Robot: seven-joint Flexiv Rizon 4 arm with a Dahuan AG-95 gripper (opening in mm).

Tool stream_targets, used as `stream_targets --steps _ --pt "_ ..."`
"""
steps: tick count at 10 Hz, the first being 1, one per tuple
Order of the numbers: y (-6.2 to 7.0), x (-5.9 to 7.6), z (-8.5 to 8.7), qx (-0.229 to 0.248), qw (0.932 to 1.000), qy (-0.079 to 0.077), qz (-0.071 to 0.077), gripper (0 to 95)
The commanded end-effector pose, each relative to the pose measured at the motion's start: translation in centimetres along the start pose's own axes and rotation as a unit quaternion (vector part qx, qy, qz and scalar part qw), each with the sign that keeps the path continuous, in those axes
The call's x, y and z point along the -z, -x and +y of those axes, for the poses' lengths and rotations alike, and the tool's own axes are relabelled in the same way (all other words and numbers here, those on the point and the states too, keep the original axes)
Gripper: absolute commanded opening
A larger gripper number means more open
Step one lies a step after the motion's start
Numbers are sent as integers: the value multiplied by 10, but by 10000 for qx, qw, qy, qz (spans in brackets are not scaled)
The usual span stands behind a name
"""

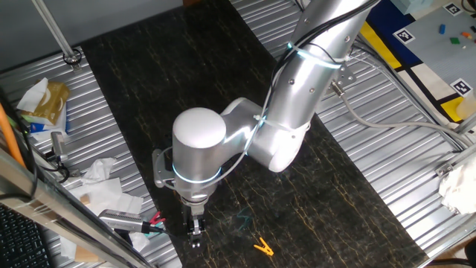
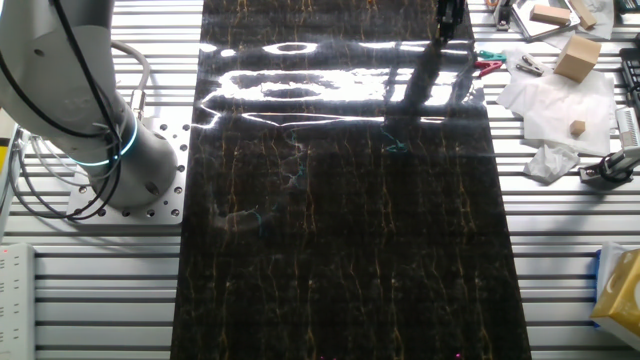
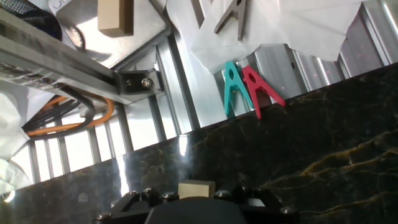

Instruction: Hold a small block with the gripper and sweep it from left to right on the table

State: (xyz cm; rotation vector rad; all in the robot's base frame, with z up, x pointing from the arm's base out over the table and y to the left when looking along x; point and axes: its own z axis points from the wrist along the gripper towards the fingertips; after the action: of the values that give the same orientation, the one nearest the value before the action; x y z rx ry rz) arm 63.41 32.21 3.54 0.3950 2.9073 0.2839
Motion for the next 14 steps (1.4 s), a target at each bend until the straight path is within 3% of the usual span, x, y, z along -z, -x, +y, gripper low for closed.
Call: stream_targets --steps 1,3,4,5,8,14 --pt "0 0 0 125 9998 -114 42 570" --pt "0 0 0 301 9989 -357 97 570" --pt "0 1 -1 550 9962 -669 51 570" --pt "0 1 -1 607 9955 -728 49 570" --pt "1 6 -2 604 9954 -735 97 570" --pt "10 29 -15 640 9935 -812 470 570"
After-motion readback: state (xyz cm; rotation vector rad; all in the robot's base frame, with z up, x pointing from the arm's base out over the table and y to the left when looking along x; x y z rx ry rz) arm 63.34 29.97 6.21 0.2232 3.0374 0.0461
